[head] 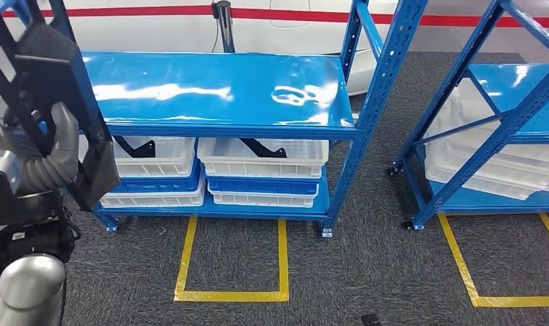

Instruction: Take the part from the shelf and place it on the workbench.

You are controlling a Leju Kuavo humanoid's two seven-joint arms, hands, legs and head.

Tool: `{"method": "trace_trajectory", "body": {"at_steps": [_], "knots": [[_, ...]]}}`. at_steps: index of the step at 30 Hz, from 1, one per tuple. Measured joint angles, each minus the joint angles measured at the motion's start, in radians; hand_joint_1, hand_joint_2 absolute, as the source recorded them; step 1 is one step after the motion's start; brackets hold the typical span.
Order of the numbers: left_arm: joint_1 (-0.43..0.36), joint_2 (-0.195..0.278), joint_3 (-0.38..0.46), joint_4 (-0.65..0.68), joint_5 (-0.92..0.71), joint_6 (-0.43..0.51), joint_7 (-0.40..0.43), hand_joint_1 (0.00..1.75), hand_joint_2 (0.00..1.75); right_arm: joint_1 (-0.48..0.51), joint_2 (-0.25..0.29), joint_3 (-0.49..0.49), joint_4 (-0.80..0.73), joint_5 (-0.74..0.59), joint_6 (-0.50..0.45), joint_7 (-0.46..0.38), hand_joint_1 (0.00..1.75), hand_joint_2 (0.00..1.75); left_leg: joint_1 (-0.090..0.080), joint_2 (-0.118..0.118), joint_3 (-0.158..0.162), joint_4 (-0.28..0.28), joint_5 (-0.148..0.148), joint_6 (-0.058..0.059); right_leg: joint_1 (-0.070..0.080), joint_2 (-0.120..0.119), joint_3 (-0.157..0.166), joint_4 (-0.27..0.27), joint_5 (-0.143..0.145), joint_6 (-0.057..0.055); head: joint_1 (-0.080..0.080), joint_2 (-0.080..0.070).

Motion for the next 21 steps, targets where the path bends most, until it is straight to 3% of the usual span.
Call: {"method": "trace_trajectory", "body": {"at_steps": [2, 3, 4, 5, 7, 9, 10, 12, 13, 15, 17, 18, 19, 20, 21], "knots": [[-0.008, 0.000, 0.000, 0.001, 0.007, -0.016, 0.011, 1.75, 1.75, 0.000, 0.000, 0.001, 0.000, 0.004, 0.002, 0.006, 0.00, 0.00, -0.003, 0.000, -0.022, 0.001, 0.018, 0.007, 0.000, 0.000, -0.046, 0.148, -0.090, 0.004, 0.001, 0.000], [-0.011, 0.000, -0.001, 0.001, 0.009, -0.022, 0.017, 1.75, 1.75, 0.000, 0.000, 0.002, 0.000, 0.006, 0.002, 0.008, 0.00, 0.00, -0.006, -0.001, -0.033, 0.001, 0.026, 0.008, 0.000, 0.000, -0.055, 0.201, -0.108, 0.005, 0.001, 0.000], [-0.012, 0.000, -0.001, 0.001, 0.009, -0.027, 0.023, 1.75, 1.75, 0.000, 0.000, 0.002, 0.000, 0.006, 0.002, 0.010, 0.00, 0.00, -0.008, -0.001, -0.044, 0.002, 0.035, 0.008, 0.000, 0.000, -0.047, 0.217, -0.103, 0.004, 0.002, 0.000], [-0.013, 0.000, -0.001, 0.001, 0.008, -0.030, 0.029, 1.75, 1.75, 0.000, 0.000, 0.002, 0.000, 0.006, 0.001, 0.011, 0.00, 0.00, -0.010, -0.001, -0.053, 0.002, 0.042, 0.008, 0.001, 0.000, -0.019, 0.194, -0.082, 0.000, 0.002, 0.000], [-0.014, 0.000, -0.002, 0.001, 0.006, -0.032, 0.037, 1.75, 1.75, -0.001, -0.002, 0.002, 0.000, 0.007, 0.000, 0.012, 0.00, 0.00, -0.013, -0.002, -0.067, 0.002, 0.056, 0.004, 0.006, 0.002, 0.085, 0.054, -0.035, -0.014, 0.002, 0.000], [-0.014, 0.000, -0.002, 0.001, 0.005, -0.029, 0.039, 1.75, 1.75, -0.001, -0.006, 0.002, 0.000, 0.007, 0.000, 0.011, 0.00, 0.00, -0.016, -0.001, -0.075, 0.003, 0.068, -0.004, 0.012, 0.003, 0.169, -0.079, -0.024, -0.026, 0.001, 0.000], [-0.013, 0.000, -0.002, 0.001, 0.004, -0.028, 0.040, 1.75, 1.75, -0.001, -0.007, 0.002, 0.000, 0.007, 0.001, 0.010, 0.00, 0.00, -0.015, 0.001, -0.077, 0.003, 0.074, -0.009, 0.016, 0.004, 0.185, -0.108, -0.026, -0.030, 0.001, 0.000], [-0.009, 0.001, -0.002, 0.002, 0.003, -0.026, 0.042, 1.75, 1.75, -0.001, -0.006, 0.002, 0.000, 0.008, 0.001, 0.009, 0.00, 0.00, -0.013, 0.002, -0.082, 0.003, 0.084, -0.022, 0.016, 0.001, 0.181, -0.119, -0.016, -0.036, 0.002, 0.000], [-0.007, 0.002, -0.002, 0.002, 0.003, -0.024, 0.044, 1.75, 1.75, -0.002, -0.004, 0.003, 0.000, 0.008, 0.001, 0.008, 0.00, 0.00, -0.012, 0.001, -0.088, 0.011, 0.074, -0.028, 0.014, -0.001, 0.176, -0.122, -0.007, -0.040, 0.001, 0.000], [-0.005, 0.005, -0.001, 0.002, 0.003, -0.020, 0.045, 1.75, 1.75, -0.003, -0.002, 0.003, 0.000, 0.010, 0.001, 0.008, 0.00, 0.00, -0.008, -0.001, -0.120, 0.088, 0.006, -0.039, 0.008, -0.007, 0.160, -0.127, 0.012, -0.051, -0.002, 0.000], [-0.001, 0.007, -0.001, 0.004, 0.004, -0.018, 0.046, 1.75, 1.75, -0.002, -0.001, 0.003, 0.000, 0.011, 0.001, 0.008, 0.00, 0.00, -0.002, -0.002, -0.168, 0.233, -0.085, -0.052, 0.008, -0.011, 0.136, -0.126, 0.031, -0.057, -0.004, 0.000], [0.002, 0.008, -0.001, 0.004, 0.005, -0.018, 0.046, 1.75, 1.75, -0.002, 0.000, 0.004, 0.000, 0.011, 0.003, 0.008, 0.00, 0.00, 0.001, -0.002, -0.183, 0.292, -0.108, -0.058, 0.008, -0.011, 0.124, -0.126, 0.040, -0.057, -0.004, 0.000], [0.006, 0.010, -0.001, 0.005, 0.006, -0.018, 0.048, 1.75, 1.75, -0.002, 0.001, 0.004, 0.000, 0.010, 0.006, 0.008, 0.00, 0.00, 0.004, -0.002, -0.181, 0.319, -0.111, -0.063, 0.008, -0.012, 0.111, -0.125, 0.049, -0.055, -0.004, 0.000], [0.008, 0.012, -0.001, 0.006, 0.008, -0.018, 0.051, 1.75, 1.75, -0.002, 0.002, 0.004, 0.000, 0.009, 0.009, 0.009, 0.00, 0.00, 0.007, -0.002, -0.162, 0.308, -0.095, -0.068, 0.007, -0.012, 0.099, -0.123, 0.057, -0.053, -0.004, 0.000], [0.008, 0.014, -0.001, 0.006, 0.009, -0.018, 0.054, 1.75, 1.75, -0.002, 0.004, 0.004, 0.000, 0.008, 0.012, 0.009, 0.00, 0.00, 0.010, -0.001, -0.125, 0.260, -0.071, -0.071, 0.005, -0.012, 0.087, -0.120, 0.064, -0.049, -0.004, 0.000]]}}
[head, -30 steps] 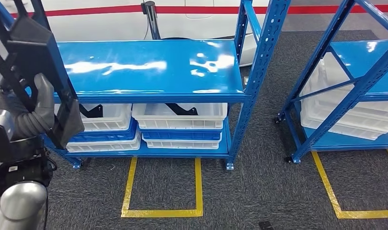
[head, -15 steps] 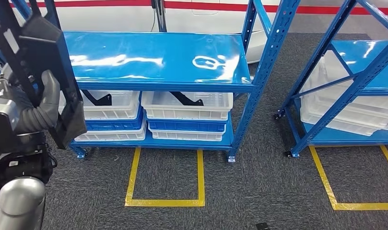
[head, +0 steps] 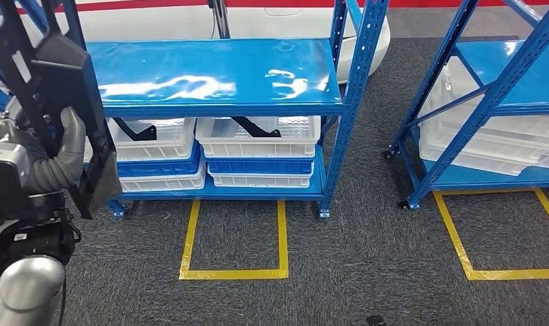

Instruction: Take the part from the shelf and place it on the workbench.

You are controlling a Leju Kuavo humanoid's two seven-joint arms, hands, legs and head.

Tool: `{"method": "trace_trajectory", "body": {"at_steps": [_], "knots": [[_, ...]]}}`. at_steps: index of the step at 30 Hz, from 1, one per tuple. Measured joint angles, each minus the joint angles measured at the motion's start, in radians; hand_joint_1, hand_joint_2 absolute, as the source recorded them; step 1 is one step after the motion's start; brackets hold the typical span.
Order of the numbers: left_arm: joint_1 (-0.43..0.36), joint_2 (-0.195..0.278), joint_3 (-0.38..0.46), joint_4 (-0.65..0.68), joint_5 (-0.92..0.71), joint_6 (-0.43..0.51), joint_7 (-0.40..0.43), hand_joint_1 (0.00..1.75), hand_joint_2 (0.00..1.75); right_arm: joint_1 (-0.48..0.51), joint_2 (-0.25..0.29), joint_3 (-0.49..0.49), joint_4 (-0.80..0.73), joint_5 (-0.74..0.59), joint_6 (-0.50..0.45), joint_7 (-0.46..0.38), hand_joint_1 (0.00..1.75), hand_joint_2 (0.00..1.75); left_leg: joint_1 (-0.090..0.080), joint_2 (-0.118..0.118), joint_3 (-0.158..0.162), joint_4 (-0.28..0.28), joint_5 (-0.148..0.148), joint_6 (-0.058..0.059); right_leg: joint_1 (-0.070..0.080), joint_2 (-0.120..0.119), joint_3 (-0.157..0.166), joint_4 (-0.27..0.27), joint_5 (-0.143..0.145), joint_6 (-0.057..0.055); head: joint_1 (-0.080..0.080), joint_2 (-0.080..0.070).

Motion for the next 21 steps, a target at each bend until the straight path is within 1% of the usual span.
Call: {"method": "trace_trajectory", "body": {"at_steps": [1, 2, 3, 4, 5, 6, 7, 8, 9, 11, 12, 13, 14, 15, 16, 17, 18, 19, 20, 21], "knots": [[-0.003, 0.002, 0.000, 0.001, 0.002, -0.001, 0.003, 1.75, 1.75, -0.002, 0.002, 0.000, 0.000, 0.000, 0.002, 0.000, 0.00, 0.00, 0.003, 0.000, 0.048, -0.069, 0.022, -0.002, -0.002, 0.000, -0.012, 0.005, 0.006, 0.005, 0.000, 0.000], [-0.008, 0.004, 0.000, 0.002, 0.005, -0.002, 0.004, 1.75, 1.75, -0.005, 0.003, 0.000, 0.000, 0.001, 0.003, 0.000, 0.00, 0.00, 0.003, 0.000, 0.095, -0.144, 0.033, -0.001, -0.001, 0.001, -0.024, 0.012, 0.012, 0.010, 0.000, 0.000], [-0.013, 0.006, 0.001, 0.002, 0.009, -0.005, 0.005, 1.75, 1.75, -0.008, 0.004, 0.000, 0.000, 0.003, 0.004, 0.000, 0.00, 0.00, 0.001, -0.002, 0.128, -0.201, 0.038, 0.003, -0.001, 0.001, -0.034, 0.018, 0.018, 0.017, 0.000, 0.000], [-0.018, 0.007, 0.002, 0.003, 0.014, -0.008, 0.005, 1.75, 1.75, -0.012, 0.005, 0.001, 0.000, 0.006, 0.006, 0.000, 0.00, 0.00, -0.001, -0.003, 0.145, -0.234, 0.038, 0.009, 0.000, 0.002, -0.042, 0.022, 0.025, 0.023, 0.000, 0.000], [-0.021, 0.009, 0.003, 0.004, 0.019, -0.011, 0.005, 1.75, 1.75, -0.014, 0.006, 0.001, 0.000, 0.010, 0.006, -0.001, 0.00, 0.00, -0.006, -0.005, 0.146, -0.246, 0.038, 0.017, 0.001, 0.002, -0.048, 0.023, 0.033, 0.030, 0.000, 0.000], [-0.022, 0.009, 0.003, 0.006, 0.024, -0.012, 0.005, 1.75, 1.75, -0.017, 0.006, 0.001, 0.000, 0.013, 0.002, -0.003, 0.00, 0.00, -0.006, -0.005, 0.138, -0.245, 0.044, 0.028, 0.000, 0.002, -0.052, 0.022, 0.040, 0.037, 0.001, 0.000], [-0.024, 0.010, 0.003, 0.007, 0.027, -0.012, 0.004, 1.75, 1.75, -0.018, 0.006, 0.001, 0.000, 0.015, -0.005, -0.007, 0.00, 0.00, -0.006, -0.004, 0.131, -0.246, 0.052, 0.038, -0.002, 0.003, -0.058, 0.028, 0.035, 0.042, 0.001, 0.000], [-0.025, 0.010, 0.002, 0.008, 0.029, -0.011, 0.004, 1.75, 1.75, -0.019, 0.006, 0.001, 0.000, 0.016, -0.013, -0.011, 0.00, 0.00, -0.004, -0.003, 0.122, -0.247, 0.062, 0.049, -0.004, 0.004, -0.069, 0.049, 0.012, 0.047, 0.002, 0.000], [-0.026, 0.010, 0.001, 0.009, 0.028, -0.007, 0.003, 1.75, 1.75, -0.018, 0.006, 0.001, 0.000, 0.016, -0.022, -0.015, 0.00, 0.00, -0.003, -0.001, 0.113, -0.249, 0.073, 0.059, -0.006, 0.005, -0.085, 0.091, -0.029, 0.050, 0.003, 0.000], [-0.024, 0.010, 0.000, 0.010, 0.022, 0.003, 0.003, 1.75, 1.75, -0.016, 0.006, 0.001, 0.000, 0.016, -0.032, -0.019, 0.00, 0.00, -0.005, -0.002, 0.091, -0.248, 0.092, 0.069, -0.007, 0.006, -0.128, 0.229, -0.129, 0.056, 0.004, 0.000], [-0.019, 0.010, -0.001, 0.011, 0.023, 0.011, 0.001, 1.75, 1.75, -0.014, 0.006, 0.001, 0.000, 0.016, -0.034, -0.020, 0.00, 0.00, -0.006, -0.002, 0.079, -0.248, 0.100, 0.070, -0.007, 0.007, -0.142, 0.294, -0.158, 0.058, 0.005, 0.000], [-0.012, 0.010, -0.001, 0.011, 0.028, 0.020, -0.004, 1.75, 1.75, -0.011, 0.007, 0.001, 0.000, 0.016, -0.034, -0.021, 0.00, 0.00, -0.007, -0.002, 0.067, -0.247, 0.108, 0.069, -0.007, 0.007, -0.144, 0.333, -0.164, 0.059, 0.005, 0.000], [-0.005, 0.010, 0.000, 0.011, 0.037, 0.030, -0.011, 1.75, 1.75, -0.008, 0.008, 0.001, 0.000, 0.016, -0.032, -0.022, 0.00, 0.00, -0.007, -0.003, 0.057, -0.247, 0.116, 0.068, -0.008, 0.007, -0.128, 0.336, -0.149, 0.059, 0.005, 0.000], [0.001, 0.010, 0.002, 0.012, 0.047, 0.040, -0.018, 1.75, 1.75, -0.005, 0.009, 0.001, 0.000, 0.016, -0.030, -0.022, 0.00, 0.00, -0.007, -0.003, 0.047, -0.247, 0.124, 0.065, -0.008, 0.007, -0.093, 0.300, -0.122, 0.057, 0.005, 0.000], [0.007, 0.010, 0.004, 0.012, 0.056, 0.050, -0.026, 1.75, 1.75, -0.003, 0.010, 0.001, 0.000, 0.016, -0.028, -0.022, 0.00, 0.00, -0.007, -0.003, 0.040, -0.246, 0.131, 0.062, -0.007, 0.008, -0.042, 0.234, -0.099, 0.053, 0.005, 0.000], [0.010, 0.010, 0.007, 0.012, 0.062, 0.059, -0.031, 1.75, 1.75, -0.002, 0.011, 0.001, 0.000, 0.017, -0.025, -0.021, 0.00, 0.00, -0.009, -0.003, 0.033, -0.245, 0.138, 0.057, -0.005, 0.010, 0.014, 0.155, -0.089, 0.048, 0.005, 0.000], [0.013, 0.010, 0.011, 0.012, 0.068, 0.067, -0.034, 1.75, 1.75, -0.001, 0.012, 0.001, 0.000, 0.018, -0.024, -0.021, 0.00, 0.00, -0.010, -0.003, 0.029, -0.245, 0.144, 0.051, -0.003, 0.012, 0.059, 0.088, -0.089, 0.044, 0.005, 0.000], [0.016, 0.010, 0.016, 0.012, 0.072, 0.073, -0.035, 1.75, 1.75, -0.001, 0.013, 0.001, 0.000, 0.021, -0.023, -0.021, 0.00, 0.00, -0.011, -0.003, 0.026, -0.245, 0.150, 0.045, 0.000, 0.013, 0.086, 0.044, -0.095, 0.039, 0.005, 0.000], [0.020, 0.010, 0.020, 0.012, 0.076, 0.079, -0.036, 1.75, 1.75, 0.000, 0.015, 0.001, 0.000, 0.025, -0.023, -0.020, 0.00, 0.00, -0.012, -0.002, 0.024, -0.246, 0.156, 0.038, 0.004, 0.014, 0.096, 0.024, -0.101, 0.036, 0.004, 0.000], [0.025, 0.010, 0.025, 0.012, 0.082, 0.085, -0.038, 1.75, 1.75, 0.001, 0.019, 0.001, 0.000, 0.029, -0.022, -0.019, 0.00, 0.00, -0.011, -0.003, 0.023, -0.247, 0.162, 0.031, 0.004, 0.012, 0.093, 0.021, -0.099, 0.030, 0.004, 0.000]]}}
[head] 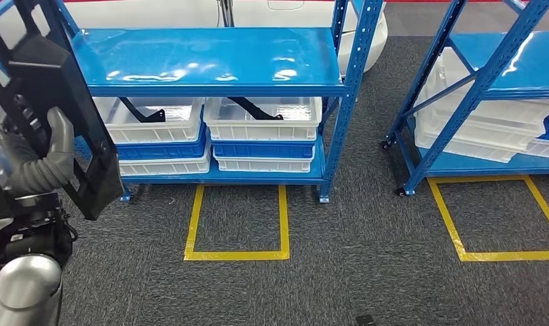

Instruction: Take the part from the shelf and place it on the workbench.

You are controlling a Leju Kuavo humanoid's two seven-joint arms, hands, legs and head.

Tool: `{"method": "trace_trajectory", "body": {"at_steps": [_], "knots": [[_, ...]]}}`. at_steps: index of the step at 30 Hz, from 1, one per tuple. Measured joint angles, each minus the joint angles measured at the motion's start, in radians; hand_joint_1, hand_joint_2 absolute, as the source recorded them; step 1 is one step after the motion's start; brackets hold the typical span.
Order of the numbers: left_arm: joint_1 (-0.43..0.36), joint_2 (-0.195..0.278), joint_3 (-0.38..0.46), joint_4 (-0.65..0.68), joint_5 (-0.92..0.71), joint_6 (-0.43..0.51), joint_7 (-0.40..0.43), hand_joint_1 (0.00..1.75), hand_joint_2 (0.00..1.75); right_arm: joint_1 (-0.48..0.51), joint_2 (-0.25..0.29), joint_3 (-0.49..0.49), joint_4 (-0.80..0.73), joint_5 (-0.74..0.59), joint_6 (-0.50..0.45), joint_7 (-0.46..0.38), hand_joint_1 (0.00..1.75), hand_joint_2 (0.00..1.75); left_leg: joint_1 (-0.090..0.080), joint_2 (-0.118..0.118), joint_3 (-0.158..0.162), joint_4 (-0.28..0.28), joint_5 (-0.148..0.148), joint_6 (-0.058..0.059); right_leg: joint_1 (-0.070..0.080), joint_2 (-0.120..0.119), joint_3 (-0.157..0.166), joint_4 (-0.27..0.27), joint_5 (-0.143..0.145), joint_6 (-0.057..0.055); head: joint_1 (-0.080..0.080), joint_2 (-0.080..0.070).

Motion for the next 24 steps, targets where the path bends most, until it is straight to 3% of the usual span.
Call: {"method": "trace_trajectory", "body": {"at_steps": [2, 3, 6, 7, 8, 9, 11, 13, 14, 16, 18, 20, 22, 23, 24], "knots": [[0.013, 0.001, 0.011, 0.000, 0.015, 0.015, -0.010, 1.75, 1.75, 0.001, 0.006, 0.000, 0.000, 0.007, 0.002, 0.003, 0.00, 0.00, 0.003, -0.002, -0.011, 0.020, -0.015, -0.011, -0.004, -0.010, -0.006, -0.003, 0.011, -0.015, -0.001, 0.000], [0.020, 0.003, 0.018, 0.000, 0.023, 0.021, -0.017, 1.75, 1.75, 0.003, 0.009, 0.000, 0.000, 0.010, 0.003, 0.005, 0.00, 0.00, 0.004, -0.002, -0.028, 0.058, -0.044, -0.017, -0.007, -0.017, -0.011, -0.005, 0.017, -0.023, -0.002, 0.000], [0.045, 0.006, 0.033, 0.000, 0.034, 0.029, -0.035, 1.75, 1.75, 0.011, 0.012, 0.000, 0.000, 0.017, -0.001, 0.006, 0.00, 0.00, 0.006, -0.002, -0.104, 0.264, -0.160, -0.032, -0.006, -0.040, -0.025, -0.005, 0.028, -0.033, -0.003, 0.000], [0.054, 0.007, 0.035, 0.000, 0.034, 0.029, -0.039, 1.75, 1.75, 0.015, 0.012, 0.000, 0.000, 0.020, -0.004, 0.004, 0.00, 0.00, 0.007, -0.002, -0.115, 0.306, -0.174, -0.035, -0.005, -0.047, -0.030, -0.005, 0.030, -0.034, -0.004, 0.000], [0.060, 0.007, 0.036, 0.000, 0.034, 0.029, -0.043, 1.75, 1.75, 0.018, 0.012, 0.000, 0.000, 0.022, -0.008, 0.003, 0.00, 0.00, 0.007, -0.001, -0.104, 0.307, -0.168, -0.036, -0.005, -0.055, -0.033, -0.004, 0.032, -0.033, -0.004, 0.000], [0.065, 0.008, 0.037, 0.000, 0.034, 0.029, -0.046, 1.75, 1.75, 0.020, 0.012, 0.000, 0.000, 0.024, -0.011, 0.002, 0.00, 0.00, 0.007, 0.002, -0.074, 0.267, -0.146, -0.037, -0.005, -0.064, -0.034, -0.004, 0.034, -0.032, -0.004, 0.000], [0.066, 0.008, 0.042, 0.000, 0.033, 0.029, -0.048, 1.75, 1.75, 0.022, 0.012, 0.000, 0.000, 0.028, -0.012, 0.001, 0.00, 0.00, 0.003, 0.038, 0.022, 0.114, -0.096, -0.031, -0.002, -0.079, -0.034, -0.003, 0.034, -0.029, -0.004, 0.000], [0.066, 0.008, 0.048, -0.001, 0.031, 0.030, -0.049, 1.75, 1.75, 0.023, 0.011, 0.000, 0.000, 0.031, -0.013, 0.001, 0.00, 0.00, -0.007, 0.071, 0.074, 0.017, -0.074, -0.013, 0.004, -0.094, -0.034, -0.001, 0.034, -0.022, -0.003, 0.000], [0.066, 0.008, 0.051, -0.001, 0.030, 0.031, -0.049, 1.75, 1.75, 0.023, 0.011, 0.000, 0.000, 0.033, -0.016, 0.001, 0.00, 0.00, -0.012, 0.073, 0.076, 0.005, -0.075, -0.003, 0.007, -0.102, -0.035, -0.001, 0.035, -0.017, -0.003, 0.000], [0.067, 0.008, 0.056, -0.003, 0.023, 0.033, -0.049, 1.75, 1.75, 0.020, 0.009, 0.000, -0.001, 0.038, -0.026, 0.001, 0.00, 0.00, -0.009, 0.049, 0.069, 0.000, -0.070, 0.013, 0.007, -0.110, -0.035, 0.003, 0.031, -0.007, -0.003, 0.000], [0.067, 0.008, 0.063, -0.008, 0.014, 0.037, -0.049, 1.75, 1.75, 0.019, 0.006, 0.000, -0.001, 0.041, -0.036, 0.000, 0.00, 0.00, -0.003, 0.026, 0.065, -0.005, -0.062, 0.027, 0.003, -0.069, -0.055, 0.050, -0.006, 0.004, -0.002, 0.000], [0.067, 0.007, 0.068, -0.011, 0.006, 0.039, -0.049, 1.75, 1.75, 0.022, 0.003, 0.000, -0.001, 0.042, -0.041, 0.000, 0.00, 0.00, -0.002, 0.003, 0.059, -0.005, -0.056, 0.035, -0.001, -0.018, -0.113, 0.178, -0.076, 0.010, -0.001, 0.000], [0.072, 0.007, 0.070, -0.011, -0.002, 0.038, -0.049, 1.75, 1.75, 0.025, 0.000, 0.000, -0.001, 0.045, -0.043, 0.001, 0.00, 0.00, -0.002, -0.023, 0.054, -0.005, -0.053, 0.039, -0.002, -0.007, -0.170, 0.301, -0.119, 0.014, -0.001, 0.000], [0.075, 0.007, 0.072, -0.011, -0.006, 0.038, -0.049, 1.75, 1.75, 0.027, -0.002, 0.000, -0.001, 0.047, -0.044, 0.001, 0.00, 0.00, -0.002, -0.038, 0.053, -0.004, -0.051, 0.039, -0.004, -0.007, -0.176, 0.314, -0.111, 0.014, -0.001, 0.000], [0.078, 0.006, 0.073, -0.011, -0.010, 0.038, -0.049, 1.75, 1.75, 0.028, -0.004, 0.000, -0.001, 0.049, -0.044, 0.002, 0.00, 0.00, -0.001, -0.052, 0.053, -0.004, -0.050, 0.038, -0.006, -0.004, -0.162, 0.283, -0.083, 0.014, -0.001, 0.000]]}}
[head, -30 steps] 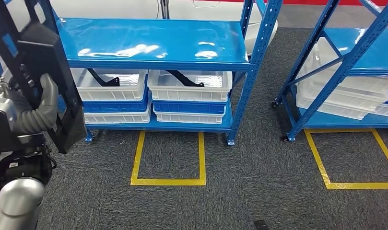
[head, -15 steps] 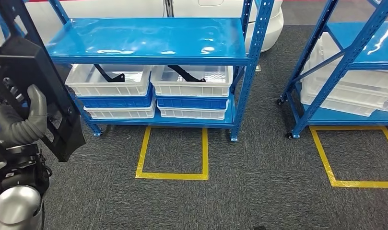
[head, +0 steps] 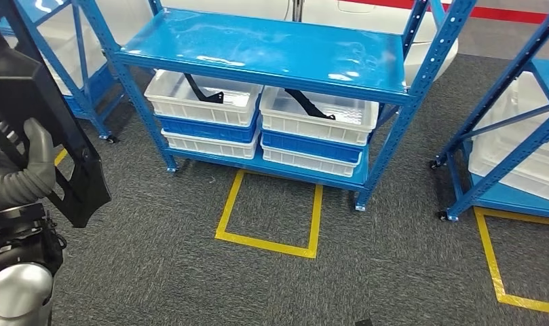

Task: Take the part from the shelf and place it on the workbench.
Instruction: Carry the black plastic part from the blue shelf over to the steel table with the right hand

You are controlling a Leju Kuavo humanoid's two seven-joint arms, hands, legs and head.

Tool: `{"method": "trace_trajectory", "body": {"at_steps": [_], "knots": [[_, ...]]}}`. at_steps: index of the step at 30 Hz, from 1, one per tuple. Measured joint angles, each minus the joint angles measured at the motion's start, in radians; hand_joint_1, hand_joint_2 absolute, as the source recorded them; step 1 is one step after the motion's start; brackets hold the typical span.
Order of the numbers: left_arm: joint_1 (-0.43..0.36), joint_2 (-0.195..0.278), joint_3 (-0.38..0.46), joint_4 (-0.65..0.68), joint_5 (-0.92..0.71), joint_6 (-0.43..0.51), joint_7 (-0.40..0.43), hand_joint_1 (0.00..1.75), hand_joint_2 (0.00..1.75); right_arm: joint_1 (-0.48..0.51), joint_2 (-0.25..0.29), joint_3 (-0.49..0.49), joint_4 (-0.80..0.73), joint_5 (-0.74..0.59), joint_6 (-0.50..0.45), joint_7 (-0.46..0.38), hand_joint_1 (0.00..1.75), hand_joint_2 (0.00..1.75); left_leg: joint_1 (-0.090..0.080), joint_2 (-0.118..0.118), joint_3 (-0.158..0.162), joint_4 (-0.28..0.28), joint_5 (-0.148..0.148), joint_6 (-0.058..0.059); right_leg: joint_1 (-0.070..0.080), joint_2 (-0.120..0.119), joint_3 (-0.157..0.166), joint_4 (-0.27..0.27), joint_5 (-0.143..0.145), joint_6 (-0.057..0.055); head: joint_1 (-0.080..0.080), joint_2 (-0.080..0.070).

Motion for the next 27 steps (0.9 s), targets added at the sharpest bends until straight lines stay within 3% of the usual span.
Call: {"method": "trace_trajectory", "body": {"at_steps": [1, 3, 5, 7, 9, 11, 13, 14, 15, 16, 18, 19, 20, 22, 24, 25, 27], "knots": [[0.002, 0.000, 0.001, 0.000, -0.002, 0.000, 0.000, 1.75, 1.75, 0.001, -0.002, 0.000, 0.000, 0.001, 0.000, 0.000, 0.00, 0.00, 0.001, -0.014, 0.000, 0.001, 0.001, -0.002, -0.003, 0.012, 0.031, -0.067, 0.040, -0.001, 0.000, 0.000], [0.002, 0.000, 0.004, -0.003, -0.004, -0.001, 0.001, 1.75, 1.75, 0.002, -0.008, 0.000, 0.000, 0.002, 0.000, 0.000, 0.00, 0.00, 0.000, -0.039, -0.004, 0.005, 0.003, -0.009, -0.009, 0.063, 0.096, -0.209, 0.100, -0.005, 0.000, 0.000], [0.002, 0.000, 0.005, -0.007, -0.004, -0.002, 0.003, 1.75, 1.75, 0.002, -0.013, 0.000, 0.000, 0.001, 0.000, 0.000, 0.00, 0.00, 0.001, -0.062, -0.015, 0.008, 0.008, -0.022, -0.008, 0.090, 0.118, -0.266, 0.112, -0.008, 0.000, 0.000], [0.004, 0.000, 0.006, -0.009, -0.003, -0.004, 0.005, 1.75, 1.75, -0.001, -0.014, 0.000, -0.001, 0.001, 0.001, 0.000, 0.00, 0.00, 0.005, -0.078, -0.025, 0.007, 0.014, -0.035, -0.007, 0.067, 0.115, -0.269, 0.114, -0.015, 0.000, 0.000], [0.005, 0.002, 0.007, -0.012, -0.001, -0.005, 0.006, 1.75, 1.75, -0.002, -0.015, 0.000, -0.001, 0.004, 0.001, 0.000, 0.00, 0.00, 0.004, -0.044, -0.045, 0.043, -0.009, -0.045, -0.010, 0.039, 0.115, -0.272, 0.120, -0.027, -0.003, 0.000], [0.004, 0.003, 0.008, -0.014, 0.001, -0.006, 0.006, 1.75, 1.75, 0.000, -0.017, 0.000, -0.001, 0.009, 0.001, 0.001, 0.00, 0.00, 0.002, 0.012, -0.100, 0.166, -0.075, -0.053, -0.009, 0.011, 0.113, -0.274, 0.122, -0.034, -0.007, 0.000], [0.006, 0.003, 0.007, -0.015, 0.002, -0.007, 0.006, 1.75, 1.75, 0.001, -0.020, 0.000, -0.001, 0.013, 0.001, 0.003, 0.00, 0.00, 0.004, 0.032, -0.159, 0.300, -0.126, -0.059, -0.006, -0.018, 0.111, -0.273, 0.122, -0.036, -0.008, 0.000], [0.007, 0.003, 0.007, -0.015, 0.002, -0.006, 0.007, 1.75, 1.75, 0.001, -0.022, 0.000, -0.001, 0.014, 0.001, 0.004, 0.00, 0.00, 0.005, 0.036, -0.166, 0.321, -0.127, -0.061, -0.005, -0.032, 0.111, -0.273, 0.122, -0.035, -0.008, 0.000], [0.008, 0.003, 0.007, -0.015, 0.002, -0.006, 0.006, 1.75, 1.75, 0.000, -0.023, 0.000, -0.001, 0.015, 0.001, 0.004, 0.00, 0.00, 0.006, 0.040, -0.150, 0.295, -0.108, -0.061, -0.005, -0.045, 0.111, -0.273, 0.121, -0.035, -0.008, 0.000], [0.007, 0.004, 0.007, -0.015, 0.001, -0.006, 0.006, 1.75, 1.75, -0.001, -0.025, 0.000, -0.001, 0.017, 0.001, 0.005, 0.00, 0.00, 0.006, 0.049, -0.115, 0.231, -0.078, -0.060, -0.005, -0.057, 0.112, -0.273, 0.121, -0.034, -0.008, 0.000], [0.005, 0.004, 0.007, -0.017, 0.000, -0.004, 0.003, 1.75, 1.75, -0.004, -0.027, 0.000, -0.002, 0.022, 0.001, 0.007, 0.00, 0.00, 0.000, 0.095, -0.035, 0.079, -0.026, -0.051, -0.001, -0.077, 0.115, -0.273, 0.118, -0.030, -0.008, 0.000], [0.003, 0.004, 0.008, -0.019, -0.001, -0.003, 0.002, 1.75, 1.75, -0.005, -0.029, 0.000, -0.002, 0.024, 0.002, 0.008, 0.00, 0.00, -0.004, 0.111, -0.014, 0.034, -0.013, -0.044, 0.003, -0.086, 0.116, -0.272, 0.117, -0.026, -0.007, 0.000], [0.002, 0.004, 0.008, -0.020, -0.001, -0.002, 0.001, 1.75, 1.75, -0.007, -0.031, 0.000, -0.002, 0.025, 0.002, 0.009, 0.00, 0.00, -0.009, 0.119, -0.007, 0.014, -0.010, -0.038, 0.006, -0.095, 0.117, -0.272, 0.115, -0.023, -0.006, 0.000], [0.002, 0.005, 0.009, -0.024, -0.001, 0.000, 0.000, 1.75, 1.75, -0.012, -0.033, 0.000, -0.005, 0.028, 0.004, 0.010, 0.00, 0.00, -0.011, 0.096, -0.012, 0.012, -0.005, -0.027, 0.008, -0.113, 0.118, -0.271, 0.113, -0.015, -0.005, 0.000], [0.000, 0.005, 0.010, -0.029, -0.002, 0.001, 0.000, 1.75, 1.75, -0.013, -0.036, 0.000, -0.008, 0.030, 0.004, 0.011, 0.00, 0.00, -0.007, 0.073, -0.014, 0.009, 0.002, -0.016, 0.003, -0.087, 0.109, -0.245, 0.089, -0.005, -0.004, 0.000], [-0.001, 0.005, 0.010, -0.032, -0.003, 0.001, -0.001, 1.75, 1.75, -0.013, -0.037, 0.000, -0.009, 0.030, 0.005, 0.011, 0.00, 0.00, -0.004, 0.063, -0.014, 0.007, 0.005, -0.011, 0.001, -0.059, 0.090, -0.200, 0.059, -0.001, -0.004, 0.000], [-0.004, 0.005, 0.009, -0.035, -0.005, -0.003, -0.002, 1.75, 1.75, -0.011, -0.040, 0.000, -0.010, 0.033, 0.006, 0.013, 0.00, 0.00, -0.003, 0.041, -0.019, 0.007, 0.009, -0.003, -0.001, -0.013, 0.026, -0.058, -0.013, 0.003, -0.003, 0.000]]}}
